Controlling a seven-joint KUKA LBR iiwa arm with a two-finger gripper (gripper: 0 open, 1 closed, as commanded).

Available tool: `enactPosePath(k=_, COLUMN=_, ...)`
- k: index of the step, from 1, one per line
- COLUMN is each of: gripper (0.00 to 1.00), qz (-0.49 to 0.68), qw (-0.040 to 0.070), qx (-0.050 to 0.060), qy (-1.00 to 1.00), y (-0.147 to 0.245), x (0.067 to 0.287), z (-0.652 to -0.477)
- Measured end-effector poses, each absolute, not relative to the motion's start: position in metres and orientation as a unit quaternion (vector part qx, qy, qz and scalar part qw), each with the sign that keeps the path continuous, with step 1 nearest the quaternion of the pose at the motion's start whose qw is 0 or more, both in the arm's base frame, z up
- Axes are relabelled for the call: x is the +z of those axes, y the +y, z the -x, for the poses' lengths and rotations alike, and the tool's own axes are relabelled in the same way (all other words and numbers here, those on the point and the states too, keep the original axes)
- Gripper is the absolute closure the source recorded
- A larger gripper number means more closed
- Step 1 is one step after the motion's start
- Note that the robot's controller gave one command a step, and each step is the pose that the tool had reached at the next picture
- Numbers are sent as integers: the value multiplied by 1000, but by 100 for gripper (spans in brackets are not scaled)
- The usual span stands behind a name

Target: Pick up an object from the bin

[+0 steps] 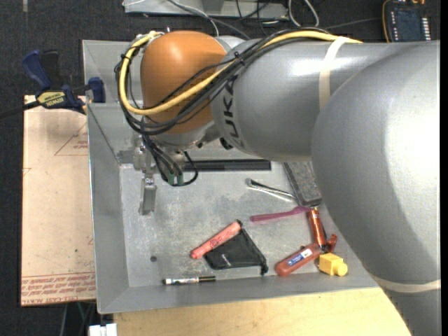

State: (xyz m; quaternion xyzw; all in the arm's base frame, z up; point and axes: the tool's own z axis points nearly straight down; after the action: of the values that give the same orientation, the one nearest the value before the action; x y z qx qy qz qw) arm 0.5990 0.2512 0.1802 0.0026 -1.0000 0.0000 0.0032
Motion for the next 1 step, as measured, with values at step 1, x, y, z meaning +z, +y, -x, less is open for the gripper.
enactPosePath(k=1, gripper=0, qz=0, qw=-1, qx=-1, qy=-1000, y=250, x=186, z=-601)
